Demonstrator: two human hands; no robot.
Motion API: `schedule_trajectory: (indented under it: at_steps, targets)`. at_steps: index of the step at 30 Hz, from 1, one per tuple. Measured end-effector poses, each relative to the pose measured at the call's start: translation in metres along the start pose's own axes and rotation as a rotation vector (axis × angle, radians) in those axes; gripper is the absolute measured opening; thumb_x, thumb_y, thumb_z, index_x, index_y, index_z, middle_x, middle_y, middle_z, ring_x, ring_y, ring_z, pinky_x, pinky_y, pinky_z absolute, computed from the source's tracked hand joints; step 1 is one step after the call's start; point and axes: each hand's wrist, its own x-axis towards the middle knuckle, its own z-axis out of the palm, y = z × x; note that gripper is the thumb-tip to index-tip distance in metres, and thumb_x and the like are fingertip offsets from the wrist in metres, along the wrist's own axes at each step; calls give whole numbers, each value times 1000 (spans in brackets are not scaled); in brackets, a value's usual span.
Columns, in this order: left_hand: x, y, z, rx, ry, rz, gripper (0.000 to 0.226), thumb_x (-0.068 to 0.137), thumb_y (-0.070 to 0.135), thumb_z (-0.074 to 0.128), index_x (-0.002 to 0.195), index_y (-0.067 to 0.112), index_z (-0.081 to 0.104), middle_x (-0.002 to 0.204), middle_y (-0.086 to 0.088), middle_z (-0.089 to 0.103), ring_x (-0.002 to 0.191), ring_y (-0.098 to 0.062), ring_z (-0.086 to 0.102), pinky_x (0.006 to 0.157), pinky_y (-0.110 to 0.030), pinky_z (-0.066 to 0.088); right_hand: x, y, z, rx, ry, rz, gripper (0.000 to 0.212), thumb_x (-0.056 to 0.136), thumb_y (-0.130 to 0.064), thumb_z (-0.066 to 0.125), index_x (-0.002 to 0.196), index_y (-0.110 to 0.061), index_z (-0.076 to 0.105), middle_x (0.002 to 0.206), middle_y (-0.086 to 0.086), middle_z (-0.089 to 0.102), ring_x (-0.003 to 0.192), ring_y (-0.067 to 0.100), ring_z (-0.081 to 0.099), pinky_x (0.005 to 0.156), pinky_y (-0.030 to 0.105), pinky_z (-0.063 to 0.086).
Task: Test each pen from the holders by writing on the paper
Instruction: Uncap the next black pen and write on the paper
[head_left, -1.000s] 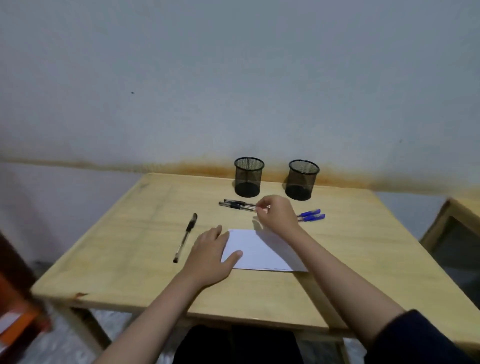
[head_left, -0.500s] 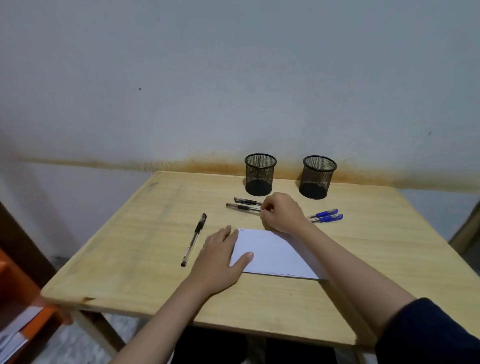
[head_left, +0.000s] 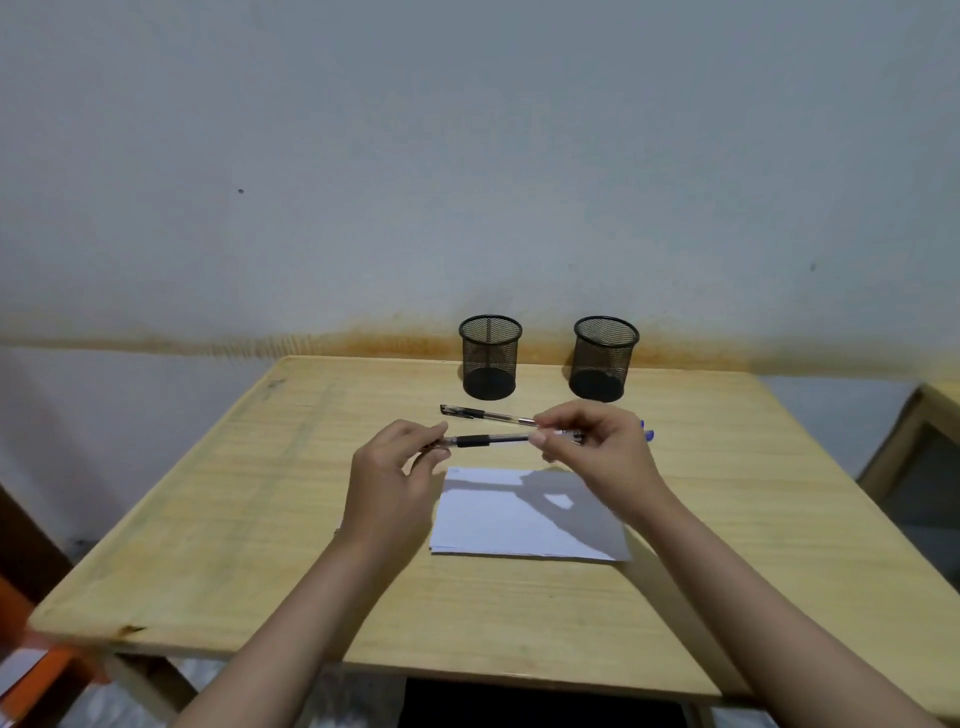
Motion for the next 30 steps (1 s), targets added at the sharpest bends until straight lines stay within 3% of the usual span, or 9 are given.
schedule_trajectory:
  at_steps: [5, 10, 16, 20, 25, 30]
  targets:
    - [6, 14, 12, -36, -53, 45, 27, 75, -1, 71, 100, 9, 72, 80, 5, 64, 81, -1, 60, 71, -10, 44, -8, -7, 3, 366, 198, 141, 12, 79, -3, 70, 90, -8, 70, 75, 3, 67, 72, 13, 66, 72, 28, 60]
    - [11, 26, 17, -21, -107, 185, 27, 72, 4, 76, 98, 10, 73, 79, 6, 66, 80, -7, 62, 70, -18, 49, -12, -4, 15, 197, 94, 111, 10, 81, -7, 71, 91, -8, 70, 79, 6, 71, 75, 11, 68, 66, 26, 58]
    - [16, 22, 5, -14, -133, 247, 16, 71, 6, 76, 86, 11, 75, 78, 9, 68, 78, -5, 65, 71, -19, 51, -8, -5, 27, 146, 73, 50, 8, 83, -8, 70, 79, -15, 71, 65, -8, 70, 67, 3, 64, 60, 21, 54]
    - [23, 13, -12, -10, -154, 226, 14, 71, 10, 74, 85, 13, 75, 76, 10, 70, 75, -6, 66, 70, -23, 53, -5, -5, 42, 137, 90, 11, 5, 81, -5, 71, 81, -10, 73, 76, 0, 71, 71, 8, 65, 66, 24, 56]
    - [24, 4, -28, -22, -159, 182, 15, 70, 1, 76, 81, 12, 75, 81, 14, 71, 72, -4, 66, 67, -10, 45, -8, -5, 63, 85, 102, -26, 5, 80, -6, 73, 84, -8, 74, 82, -2, 71, 76, 4, 68, 69, 19, 55]
    - [23, 2, -38, -30, -174, 177, 14, 70, 3, 76, 80, 13, 75, 82, 8, 71, 73, -6, 67, 70, -15, 50, -13, -1, 77, 50, 121, -92, 6, 79, -6, 74, 85, -3, 73, 84, 0, 72, 81, 6, 68, 69, 19, 55]
